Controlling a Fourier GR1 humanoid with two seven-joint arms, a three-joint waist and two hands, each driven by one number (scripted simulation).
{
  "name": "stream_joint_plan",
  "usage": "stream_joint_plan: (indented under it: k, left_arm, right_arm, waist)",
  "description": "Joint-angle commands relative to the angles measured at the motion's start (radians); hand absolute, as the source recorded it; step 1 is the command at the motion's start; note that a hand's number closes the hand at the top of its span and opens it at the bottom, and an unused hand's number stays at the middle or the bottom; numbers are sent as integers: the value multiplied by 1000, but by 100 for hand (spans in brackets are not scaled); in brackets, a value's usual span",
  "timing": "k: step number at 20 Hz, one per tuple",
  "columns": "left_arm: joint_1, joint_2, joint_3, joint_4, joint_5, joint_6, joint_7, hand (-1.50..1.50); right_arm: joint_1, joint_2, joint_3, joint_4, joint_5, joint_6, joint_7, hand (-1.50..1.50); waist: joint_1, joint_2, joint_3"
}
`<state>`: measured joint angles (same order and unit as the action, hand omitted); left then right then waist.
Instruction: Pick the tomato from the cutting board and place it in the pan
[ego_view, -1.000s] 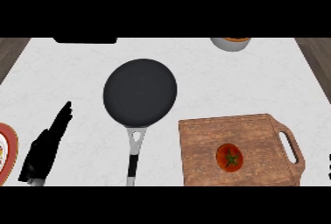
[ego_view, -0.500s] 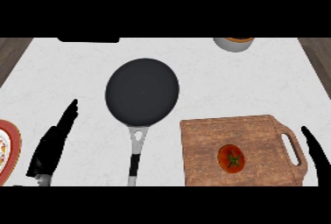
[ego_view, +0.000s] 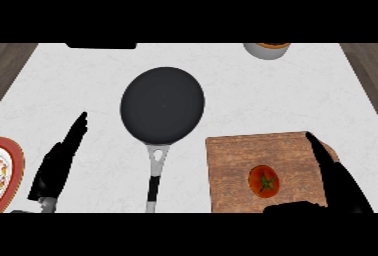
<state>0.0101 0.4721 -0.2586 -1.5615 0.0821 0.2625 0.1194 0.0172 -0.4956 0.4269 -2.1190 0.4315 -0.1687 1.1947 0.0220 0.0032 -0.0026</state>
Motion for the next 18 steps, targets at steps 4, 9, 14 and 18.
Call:
stream_joint_plan:
  k: [4,9,14,18]
  left_arm:
    - [31,-22,-21,-51,-35,26,32,0]
    - [13,-16,30,37,-19,-13,-28,0]
    - [9,-4,39,-12,-12,-24,13,0]
    - [30,-33,28,2,-16,-26,-8,0]
  right_arm:
    - [-125,60,32,54,-42,141,291,-150]
    - [-147,116,65,127,-27,155,280,-150]
    - [-144,143,50,193,-21,196,292,-150]
    - [-182,189,32,275,-1,202,292,-150]
  waist:
    - [-2,-3,0]
    - [-15,-3,1]
    - [-21,-5,0]
    - [-16,-3,1]
